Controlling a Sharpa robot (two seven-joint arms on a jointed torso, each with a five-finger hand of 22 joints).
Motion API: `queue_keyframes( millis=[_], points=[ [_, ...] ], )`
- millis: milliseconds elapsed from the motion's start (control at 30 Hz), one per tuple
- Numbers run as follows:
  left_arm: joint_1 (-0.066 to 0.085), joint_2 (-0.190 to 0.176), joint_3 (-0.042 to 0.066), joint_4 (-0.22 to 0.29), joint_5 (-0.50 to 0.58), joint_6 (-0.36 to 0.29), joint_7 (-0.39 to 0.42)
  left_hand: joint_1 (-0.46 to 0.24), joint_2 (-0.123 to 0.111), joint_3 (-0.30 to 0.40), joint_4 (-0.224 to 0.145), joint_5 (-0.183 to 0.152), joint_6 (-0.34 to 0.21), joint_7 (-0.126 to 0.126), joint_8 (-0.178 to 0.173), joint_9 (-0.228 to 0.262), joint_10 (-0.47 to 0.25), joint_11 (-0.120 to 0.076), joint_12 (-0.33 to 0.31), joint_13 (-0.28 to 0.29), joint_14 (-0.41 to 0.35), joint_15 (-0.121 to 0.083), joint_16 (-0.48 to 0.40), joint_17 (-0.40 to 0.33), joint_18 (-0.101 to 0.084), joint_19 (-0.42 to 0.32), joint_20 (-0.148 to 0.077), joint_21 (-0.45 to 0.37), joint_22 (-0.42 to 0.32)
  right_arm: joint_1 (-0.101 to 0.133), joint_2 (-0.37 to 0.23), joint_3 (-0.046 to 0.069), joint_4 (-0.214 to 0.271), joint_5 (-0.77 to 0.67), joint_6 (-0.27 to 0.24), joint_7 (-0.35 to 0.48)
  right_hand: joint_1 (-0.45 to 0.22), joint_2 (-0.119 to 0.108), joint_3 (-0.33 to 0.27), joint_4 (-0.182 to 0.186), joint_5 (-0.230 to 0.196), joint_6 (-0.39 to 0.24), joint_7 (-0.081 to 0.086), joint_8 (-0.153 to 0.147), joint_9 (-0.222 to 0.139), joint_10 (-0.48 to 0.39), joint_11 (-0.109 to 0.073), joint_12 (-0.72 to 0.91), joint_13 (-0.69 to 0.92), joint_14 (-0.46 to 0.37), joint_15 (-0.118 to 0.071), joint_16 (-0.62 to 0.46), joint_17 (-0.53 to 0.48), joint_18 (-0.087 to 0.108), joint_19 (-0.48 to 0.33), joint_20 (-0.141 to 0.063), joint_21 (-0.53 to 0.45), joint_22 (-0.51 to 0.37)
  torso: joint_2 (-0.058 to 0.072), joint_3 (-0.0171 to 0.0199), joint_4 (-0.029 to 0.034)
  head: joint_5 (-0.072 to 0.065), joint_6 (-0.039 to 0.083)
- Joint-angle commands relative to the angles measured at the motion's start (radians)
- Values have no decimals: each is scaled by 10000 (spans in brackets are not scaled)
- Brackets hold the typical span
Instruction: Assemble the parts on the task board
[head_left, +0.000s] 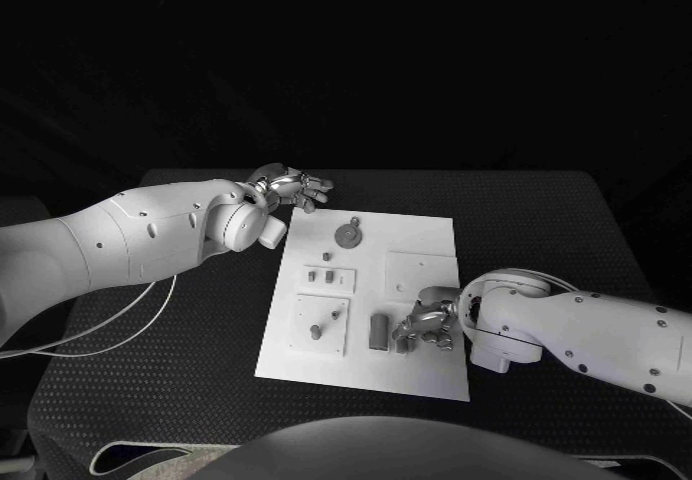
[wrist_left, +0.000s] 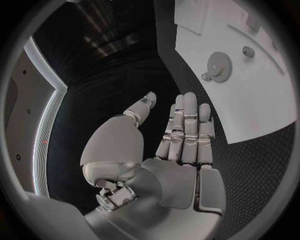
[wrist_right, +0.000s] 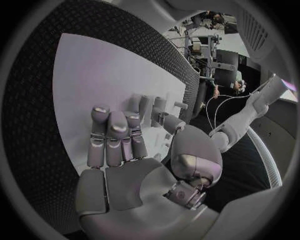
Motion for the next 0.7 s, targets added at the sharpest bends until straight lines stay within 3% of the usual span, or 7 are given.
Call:
queue_keyframes(
  millis=[33, 200, 233, 267, 333, 567, 700],
  points=[
    [9, 15, 5, 11, -48, 129, 48, -41, 15, 24, 58, 23, -71, -33, 57, -10, -34, 14, 13, 10, 14, 19, -53, 11, -47, -58, -401, -40, 13, -5, -30, 8, 55, -32, 171, 341, 55, -102, 42, 40, -57, -45, 51, 65, 20, 54, -68, 34, 14, -14, -49, 49, 15, 125, 20, -69, 29, -17, 0, 5, 0, -3, 3],
    [9, 4, 5, 9, -49, 128, 46, -39, 15, 25, 57, 23, -72, -33, 58, -11, -34, 14, 13, 10, 15, 19, -54, 12, -47, -58, -401, -41, 15, -6, -154, 7, 74, -63, 378, 541, 800, -363, -492, -698, -26, -153, 92, 87, 51, 10, -33, 35, 37, -29, -30, 42, 14, 125, 6, -93, 75, 13, 1, 7, 2, 5, 2],
    [9, 3, 5, 6, -49, 127, 45, -39, 15, 26, 57, 23, -72, -33, 58, -12, -34, 14, 13, 11, 15, 19, -54, 12, -47, -58, -401, -41, 16, -6, -169, 6, 78, -65, 409, 555, 1006, -383, -729, -932, 14, -187, 99, 88, 57, -11, -18, 36, 45, -38, -25, 39, 15, 125, -12, -90, 77, 17, 0, 9, -1, 10, 2],
    [9, 2, 5, 5, -49, 121, 45, -38, 15, 26, 57, 23, -72, -33, 58, -12, -34, 14, 13, 11, 15, 19, -54, 13, -47, -58, -401, -41, 16, -7, -183, 6, 85, -93, 427, 555, 1174, -259, -1188, -1183, 68, -223, 117, 99, 71, -54, -4, 32, 56, -59, -14, 30, 17, 125, -53, -66, 59, 12, 1, 11, -3, 13, 4],
    [8, -1, 4, 10, -50, 125, 45, -37, 15, 26, 57, 23, -73, -33, 58, -12, -34, 14, 13, 11, 15, 19, -54, 13, -47, -58, -402, -42, 17, -16, -204, 6, 94, -360, 491, 570, 1516, -293, -1593, -1563, 217, -277, 115, 97, 75, -90, 2, 36, 68, -84, -17, 23, 22, 125, -98, -67, 39, 6, 0, 15, -11, 21, 4],
    [8, -5, 4, 10, -53, 122, 43, -36, 15, 26, 57, 23, -73, -33, 59, -13, -34, 14, 14, 11, 15, 18, -54, 14, -47, -58, -402, -42, 18, -54, -263, 5, 91, -536, 580, 553, 1944, -352, -1917, -1851, 36, -265, 110, 123, 85, -86, -9, 42, 69, -91, -17, 17, 24, 125, -109, -66, 15, -15, -2, 20, -19, 21, 36],
    [8, -3, 4, 14, -54, 130, 42, -34, 15, 27, 56, 23, -74, -33, 59, -14, -34, 14, 14, 11, 16, 18, -54, 16, -46, -58, -402, -43, 19, -79, -261, 5, 94, -536, 560, 538, 2014, -340, -2057, -1824, 15, -252, 108, 134, 85, -75, -11, 37, 60, -90, -18, 12, 22, 125, -101, -50, -1, -33, 3, 13, -12, 10, 32]
  ],
)
